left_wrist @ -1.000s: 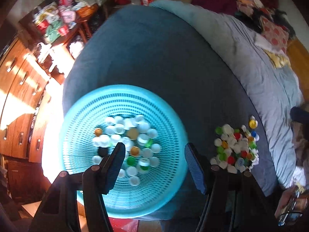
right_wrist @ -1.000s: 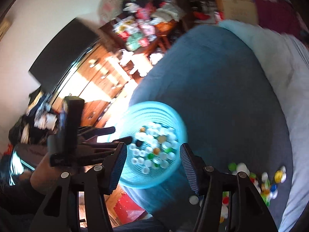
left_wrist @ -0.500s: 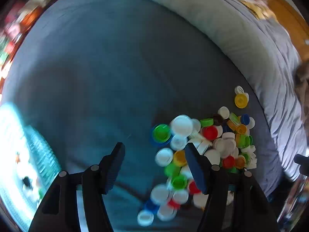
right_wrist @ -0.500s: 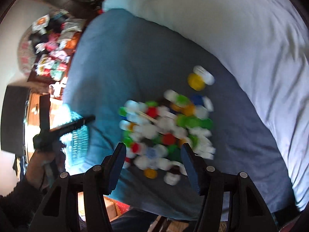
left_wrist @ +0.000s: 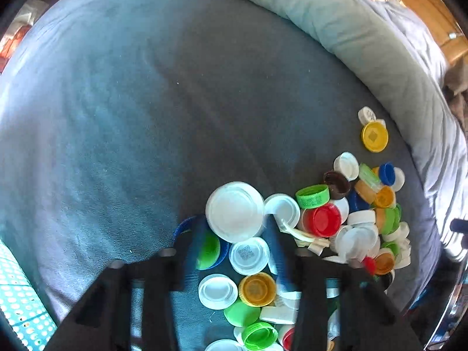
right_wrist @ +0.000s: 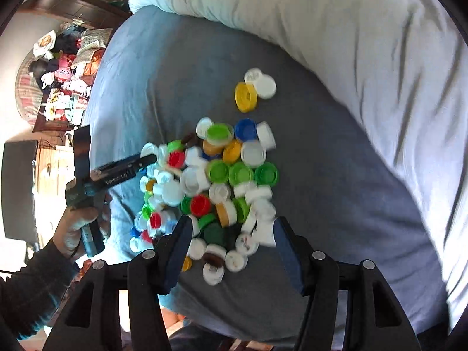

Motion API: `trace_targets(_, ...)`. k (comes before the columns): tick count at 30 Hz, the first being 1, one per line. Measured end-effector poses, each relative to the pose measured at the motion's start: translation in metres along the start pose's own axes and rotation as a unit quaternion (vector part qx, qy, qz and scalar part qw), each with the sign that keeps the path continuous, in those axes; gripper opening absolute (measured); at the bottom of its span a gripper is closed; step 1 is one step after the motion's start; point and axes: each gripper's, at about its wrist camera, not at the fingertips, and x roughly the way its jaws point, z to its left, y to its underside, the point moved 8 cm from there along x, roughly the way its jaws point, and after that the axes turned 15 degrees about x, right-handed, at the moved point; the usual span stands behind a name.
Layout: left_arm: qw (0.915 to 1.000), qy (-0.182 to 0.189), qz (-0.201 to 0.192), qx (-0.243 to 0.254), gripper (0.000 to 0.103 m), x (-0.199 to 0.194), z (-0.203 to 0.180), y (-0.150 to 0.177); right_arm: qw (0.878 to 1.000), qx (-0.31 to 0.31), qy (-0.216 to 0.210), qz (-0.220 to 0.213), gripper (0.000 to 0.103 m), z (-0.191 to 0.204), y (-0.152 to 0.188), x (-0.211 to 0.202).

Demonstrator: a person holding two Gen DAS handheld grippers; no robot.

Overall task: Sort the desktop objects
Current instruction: 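Grasp a white cap with the left tool while the right tool grasps a yellow cap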

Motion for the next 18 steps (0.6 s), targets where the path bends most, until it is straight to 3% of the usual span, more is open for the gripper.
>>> trace_targets(3, 0.9998, 0.002, -0.017, -0.01, 0.04, -0.012, 0.0, -0.005, 0.999, -0.029, 0.002, -0.025, 0.053, 0.013, -0.016, -0.001)
trace_targets(11, 0.9989, 0.006, -0.042, -0.02, 0.04, -0.053, -0.003, -0.01, 0.995, -0.07, 0.011, -0.068, 0.053, 0.037, -0.072, 0.03)
trace_targets(13, 0.9989, 0.005, -0.044, -0.019, 0.04, -0.059, -0.006, -0.005, 0.994, -0.077, 0.021, -0.072, 0.058, 0.04, -0.084, 0.044)
trace_targets(18, 0.9986, 0.017, -0.042, -0.027, 0.04, -0.06, -0.006, 0.002, 0.993, -0.089, 0.04, -0.065, 0.058, 0.049, -0.105, 0.082)
